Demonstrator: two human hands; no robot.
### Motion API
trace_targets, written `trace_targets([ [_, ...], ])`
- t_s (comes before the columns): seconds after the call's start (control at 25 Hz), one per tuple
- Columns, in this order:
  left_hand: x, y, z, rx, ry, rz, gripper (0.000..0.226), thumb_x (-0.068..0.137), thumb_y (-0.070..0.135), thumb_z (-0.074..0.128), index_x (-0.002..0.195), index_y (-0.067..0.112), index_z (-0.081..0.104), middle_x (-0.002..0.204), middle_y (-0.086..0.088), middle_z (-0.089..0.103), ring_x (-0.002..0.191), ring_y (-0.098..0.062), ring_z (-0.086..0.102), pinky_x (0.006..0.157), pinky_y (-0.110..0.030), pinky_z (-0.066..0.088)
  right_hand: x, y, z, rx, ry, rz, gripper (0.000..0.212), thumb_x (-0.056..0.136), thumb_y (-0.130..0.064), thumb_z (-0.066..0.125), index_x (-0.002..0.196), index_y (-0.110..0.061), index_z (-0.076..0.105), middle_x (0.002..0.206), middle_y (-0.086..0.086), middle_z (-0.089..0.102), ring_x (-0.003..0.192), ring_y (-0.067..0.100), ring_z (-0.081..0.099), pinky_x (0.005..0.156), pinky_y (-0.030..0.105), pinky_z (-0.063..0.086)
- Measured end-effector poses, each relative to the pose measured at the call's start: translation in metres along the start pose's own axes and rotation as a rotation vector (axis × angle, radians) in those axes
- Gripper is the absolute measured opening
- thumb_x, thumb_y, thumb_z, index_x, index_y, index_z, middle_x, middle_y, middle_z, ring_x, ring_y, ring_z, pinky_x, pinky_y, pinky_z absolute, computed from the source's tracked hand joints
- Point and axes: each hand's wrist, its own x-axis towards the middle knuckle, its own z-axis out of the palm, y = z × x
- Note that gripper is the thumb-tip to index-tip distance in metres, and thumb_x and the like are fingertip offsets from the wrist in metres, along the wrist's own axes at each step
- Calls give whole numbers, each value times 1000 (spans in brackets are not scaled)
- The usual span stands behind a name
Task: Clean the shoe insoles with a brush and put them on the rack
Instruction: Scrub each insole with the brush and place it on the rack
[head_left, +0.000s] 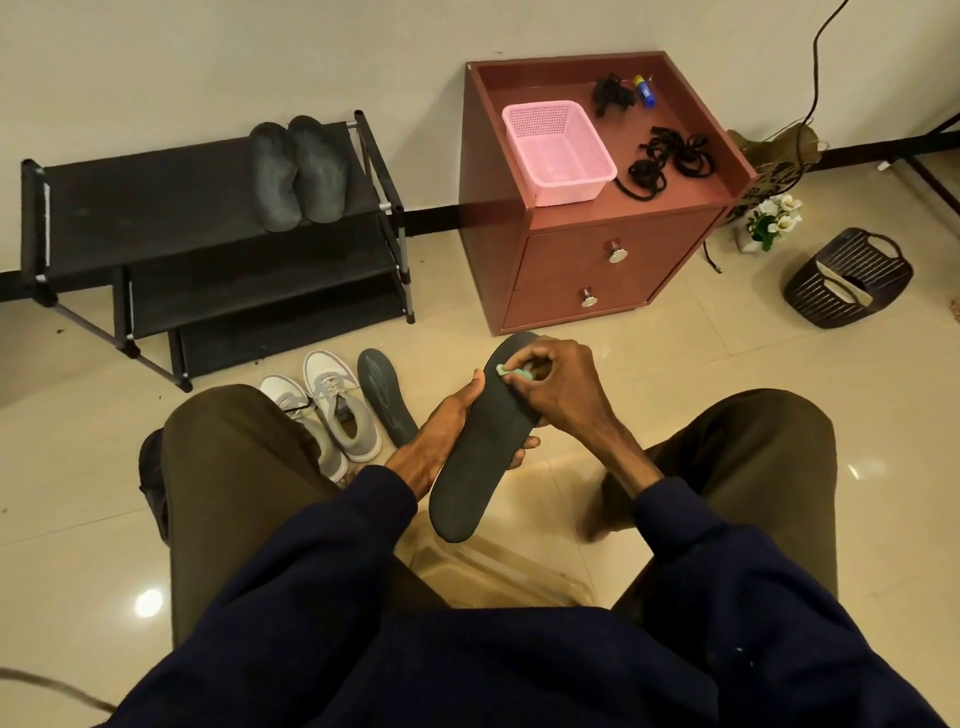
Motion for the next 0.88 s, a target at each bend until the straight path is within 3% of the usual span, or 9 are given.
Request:
trace_targets([
  [0.04, 1, 0, -1, -9, 6, 6, 73, 102, 65, 32, 134, 4, 59, 131, -26, 64, 96, -36, 69, 78, -42, 58, 4, 0, -1, 9, -6, -9, 4, 82, -11, 82, 85, -13, 80, 82, -7, 70, 69, 2, 65, 58, 13, 54],
  [0.24, 6, -3, 1, 44, -114, -62, 80, 104, 64, 27, 147, 0, 48, 145, -28, 51, 102, -35, 62, 80, -41, 54, 18, 27, -14, -60, 281, 67, 10, 81, -6, 81, 88, -12, 77, 87, -3, 69, 75, 0, 62, 71, 19, 58],
  [0.36, 6, -2, 2, 40, -106, -79, 73, 104, 60, 25, 142, 4, 52, 139, -27, 56, 101, -36, 61, 78, -41, 54, 8, 15, -3, -29, 163, 18, 9, 82, -8, 81, 87, -14, 78, 88, -6, 69, 77, -3, 63, 70, 10, 53],
  [0.48, 0, 1, 7, 54, -65, -87, 66, 104, 57, 23, 130, 8, 59, 127, -24, 65, 97, -35, 60, 76, -40, 50, 8, -1, -2, 7, -36, -27, 6, 82, -12, 82, 86, -15, 80, 84, -7, 72, 74, 2, 66, 67, 11, 53],
  [0.6, -2, 3, 8, 84, -61, -76, 66, 103, 54, 25, 130, 6, 59, 125, -24, 65, 96, -35, 59, 75, -38, 49, 19, 9, -12, -3, 138, 42, 6, 83, -10, 82, 87, -14, 80, 85, -3, 73, 74, 5, 68, 65, 10, 54],
  [0.72, 0, 2, 6, 132, -81, -110, 72, 100, 58, 29, 138, 3, 54, 135, -24, 59, 99, -34, 61, 76, -39, 52, 19, 25, -17, -53, 266, 116, 8, 84, -9, 81, 90, -13, 79, 87, -1, 73, 78, 9, 69, 70, 18, 60],
  [0.88, -2, 2, 8, 129, -60, -74, 70, 103, 56, 27, 141, 3, 52, 139, -28, 57, 98, -37, 63, 76, -40, 52, 10, 4, -7, 21, 105, 72, 8, 82, -12, 83, 88, -16, 80, 85, -8, 73, 75, 3, 67, 70, 14, 56],
])
